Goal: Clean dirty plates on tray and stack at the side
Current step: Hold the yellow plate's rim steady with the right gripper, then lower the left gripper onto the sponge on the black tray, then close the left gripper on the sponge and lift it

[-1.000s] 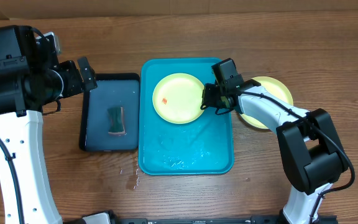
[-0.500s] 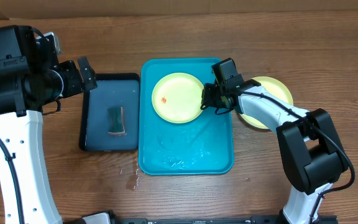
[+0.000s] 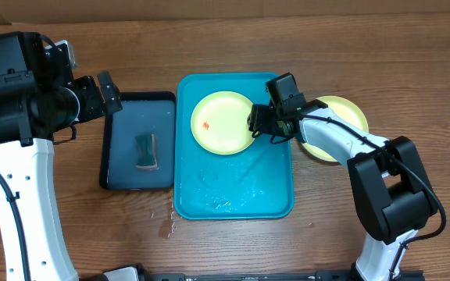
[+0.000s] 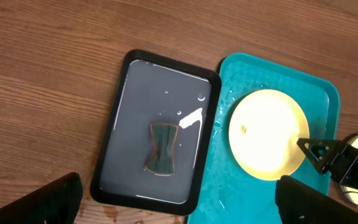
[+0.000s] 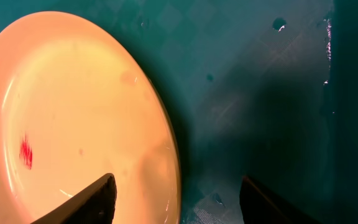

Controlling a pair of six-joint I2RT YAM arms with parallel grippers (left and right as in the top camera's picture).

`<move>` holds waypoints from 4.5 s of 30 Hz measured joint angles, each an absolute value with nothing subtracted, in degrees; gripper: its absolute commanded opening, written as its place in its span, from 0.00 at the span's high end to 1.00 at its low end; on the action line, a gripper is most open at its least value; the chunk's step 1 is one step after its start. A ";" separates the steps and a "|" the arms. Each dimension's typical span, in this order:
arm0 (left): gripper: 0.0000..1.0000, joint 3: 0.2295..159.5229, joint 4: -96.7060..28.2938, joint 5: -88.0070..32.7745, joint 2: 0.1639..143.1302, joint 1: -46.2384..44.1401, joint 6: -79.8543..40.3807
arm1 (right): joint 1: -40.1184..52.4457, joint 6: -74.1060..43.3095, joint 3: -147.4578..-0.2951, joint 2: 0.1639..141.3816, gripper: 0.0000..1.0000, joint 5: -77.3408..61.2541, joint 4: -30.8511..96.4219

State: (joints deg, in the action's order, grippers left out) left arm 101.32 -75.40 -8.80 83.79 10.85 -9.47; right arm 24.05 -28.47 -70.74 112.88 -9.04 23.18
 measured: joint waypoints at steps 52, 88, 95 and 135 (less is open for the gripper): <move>0.63 79.75 -65.91 2.04 113.54 -0.78 -16.21 | 24.05 -28.25 -70.74 112.88 0.12 -9.02 23.03; 0.93 75.22 -54.83 -3.09 113.56 5.23 -8.80 | 24.05 -28.25 -70.74 112.88 0.12 -9.02 22.76; 0.96 75.48 -55.24 -4.23 113.36 4.97 -7.49 | 24.05 -28.25 -70.74 112.88 0.23 -9.02 22.98; 0.96 68.97 -42.50 -11.20 103.83 5.41 -3.05 | 24.08 -28.27 -70.70 112.88 0.42 -9.02 23.99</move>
State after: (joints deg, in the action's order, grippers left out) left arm 68.97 -42.50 -11.20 103.83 5.41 -3.05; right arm 24.08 -28.27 -70.70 112.88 -9.02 23.99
